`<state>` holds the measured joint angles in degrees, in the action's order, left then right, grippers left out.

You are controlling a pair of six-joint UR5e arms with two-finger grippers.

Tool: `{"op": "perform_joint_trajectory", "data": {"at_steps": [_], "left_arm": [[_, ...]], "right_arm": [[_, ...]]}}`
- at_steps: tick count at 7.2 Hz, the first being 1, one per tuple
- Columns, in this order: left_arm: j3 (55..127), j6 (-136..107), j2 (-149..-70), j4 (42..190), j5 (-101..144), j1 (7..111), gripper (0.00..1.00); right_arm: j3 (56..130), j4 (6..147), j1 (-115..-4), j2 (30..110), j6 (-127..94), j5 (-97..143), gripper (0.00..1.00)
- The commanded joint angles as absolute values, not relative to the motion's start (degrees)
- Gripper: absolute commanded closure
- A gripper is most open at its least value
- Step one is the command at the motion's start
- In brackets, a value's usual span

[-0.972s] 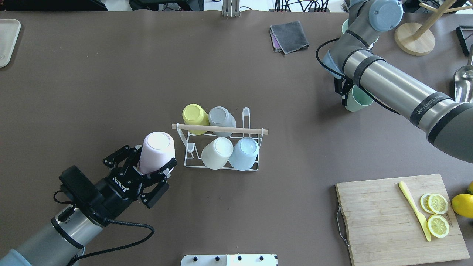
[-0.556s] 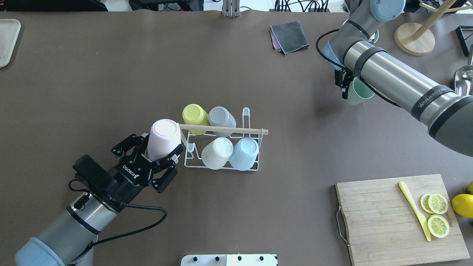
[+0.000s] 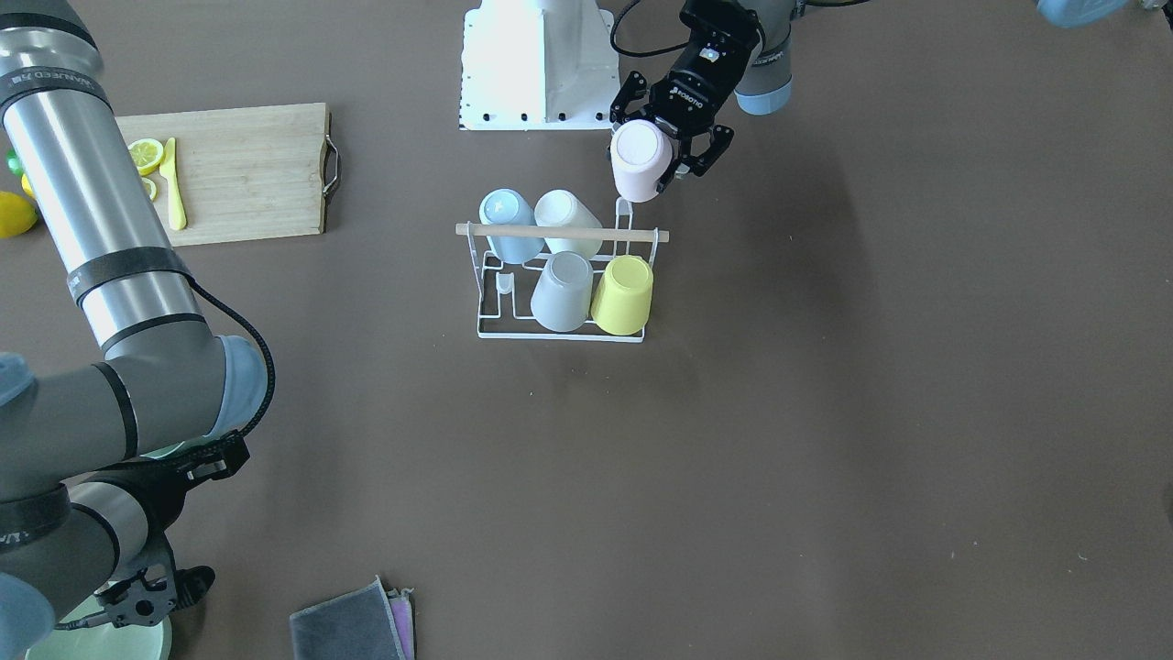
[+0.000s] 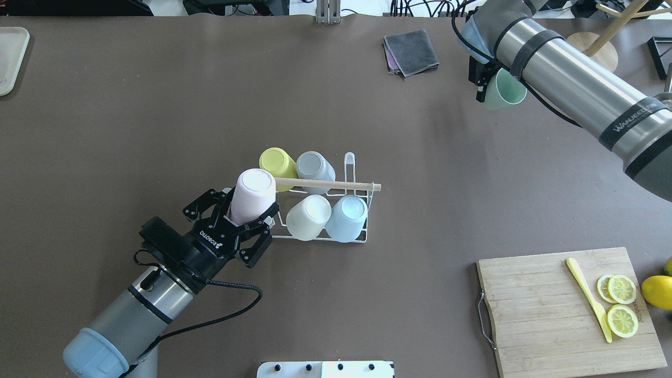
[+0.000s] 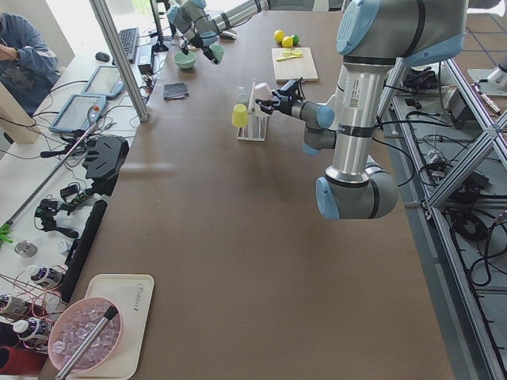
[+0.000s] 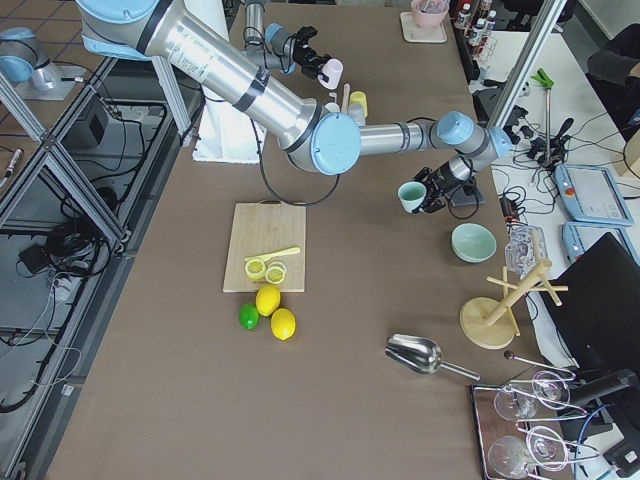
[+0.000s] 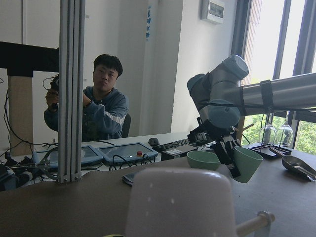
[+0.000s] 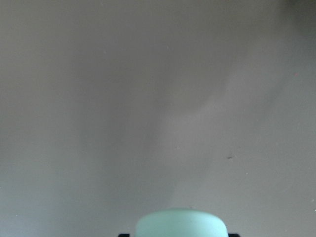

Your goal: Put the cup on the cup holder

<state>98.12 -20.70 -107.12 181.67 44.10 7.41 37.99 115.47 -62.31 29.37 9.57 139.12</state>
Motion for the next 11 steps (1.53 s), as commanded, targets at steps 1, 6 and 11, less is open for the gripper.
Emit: {"op": "perform_joint_trajectory", "data": {"at_steps": [1, 6, 11], "left_arm": [[97.38, -20.74, -107.23, 181.67, 43.86, 7.56, 0.84], [94.49, -22.66, -109.25, 181.58, 43.77, 7.38, 0.83], [92.99, -22.94, -109.95, 181.67, 43.68, 7.65, 0.83]], "right_arm": [[40.25, 103.69, -63.63, 30.23, 3.28, 138.78, 1.00], [41.48, 75.74, -63.98, 30.76, -13.40, 135.36, 1.00], [57.21, 50.97, -63.02, 41.20, -33.37, 127.55, 1.00]]}}
